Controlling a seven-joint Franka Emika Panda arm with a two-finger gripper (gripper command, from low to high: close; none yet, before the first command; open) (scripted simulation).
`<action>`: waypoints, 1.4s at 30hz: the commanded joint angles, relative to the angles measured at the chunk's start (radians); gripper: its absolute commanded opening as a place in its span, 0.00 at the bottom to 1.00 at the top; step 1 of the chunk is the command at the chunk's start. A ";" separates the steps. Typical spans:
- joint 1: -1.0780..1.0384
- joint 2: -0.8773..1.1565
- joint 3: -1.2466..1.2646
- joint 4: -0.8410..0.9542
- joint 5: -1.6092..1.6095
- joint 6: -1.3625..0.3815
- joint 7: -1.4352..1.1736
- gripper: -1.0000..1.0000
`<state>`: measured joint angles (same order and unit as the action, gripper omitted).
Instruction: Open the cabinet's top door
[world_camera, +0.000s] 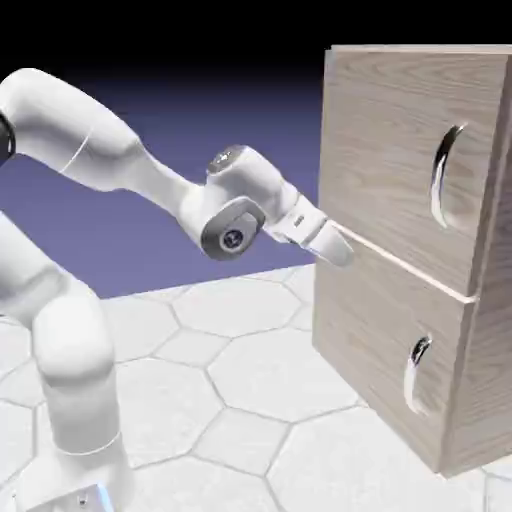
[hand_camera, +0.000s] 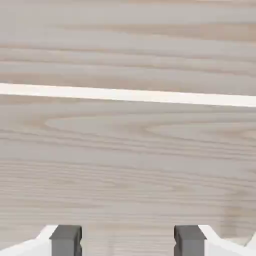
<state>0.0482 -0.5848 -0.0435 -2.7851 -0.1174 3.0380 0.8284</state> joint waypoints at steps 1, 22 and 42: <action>0.013 -0.005 -0.016 0.009 -0.044 0.000 0.032 0.50; 0.295 -0.121 -0.355 0.203 -0.957 0.008 0.713 0.50; 0.563 -0.231 -0.678 0.388 -1.827 0.016 1.361 0.50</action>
<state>0.6112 -0.8155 -0.7215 -2.3970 -1.9443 3.0541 2.1891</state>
